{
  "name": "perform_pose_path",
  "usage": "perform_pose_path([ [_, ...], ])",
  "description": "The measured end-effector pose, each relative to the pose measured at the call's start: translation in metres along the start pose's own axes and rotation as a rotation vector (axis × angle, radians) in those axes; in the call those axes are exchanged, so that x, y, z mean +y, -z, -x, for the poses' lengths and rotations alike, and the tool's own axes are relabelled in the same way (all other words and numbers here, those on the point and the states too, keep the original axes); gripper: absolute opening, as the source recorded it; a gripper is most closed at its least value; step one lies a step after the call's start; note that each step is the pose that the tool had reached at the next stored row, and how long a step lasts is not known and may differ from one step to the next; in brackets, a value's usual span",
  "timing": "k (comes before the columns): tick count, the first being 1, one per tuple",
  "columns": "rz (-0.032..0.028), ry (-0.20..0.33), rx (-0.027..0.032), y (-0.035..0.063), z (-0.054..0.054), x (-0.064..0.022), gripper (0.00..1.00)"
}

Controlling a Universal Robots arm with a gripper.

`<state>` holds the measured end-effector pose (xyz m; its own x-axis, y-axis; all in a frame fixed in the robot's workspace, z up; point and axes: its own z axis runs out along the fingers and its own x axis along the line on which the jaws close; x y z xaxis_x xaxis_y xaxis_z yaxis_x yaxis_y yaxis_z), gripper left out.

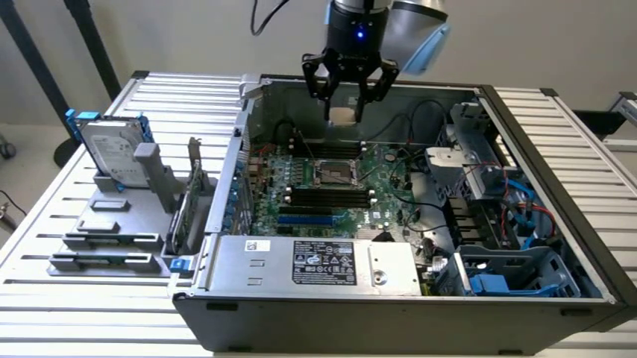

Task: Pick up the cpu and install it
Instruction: 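Pick up the cpu and move it towards the insertion slot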

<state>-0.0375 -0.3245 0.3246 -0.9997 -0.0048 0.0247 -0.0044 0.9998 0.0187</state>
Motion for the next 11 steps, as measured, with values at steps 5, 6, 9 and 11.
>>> perform_pose_path([
  [5, 0.0, -0.003, -0.0001, -0.0092, 0.0, 0.0025, 0.55],
  [6, 0.0, -0.004, 0.0, -0.011, 0.0, 0.0025, 0.55],
  [9, 0.0, -0.006, 0.0014, -0.0147, 0.001, 0.0024, 0.55],
  [11, -0.0002, -0.006, 0.0027, -0.0147, 0.001, 0.0024, 0.55],
])
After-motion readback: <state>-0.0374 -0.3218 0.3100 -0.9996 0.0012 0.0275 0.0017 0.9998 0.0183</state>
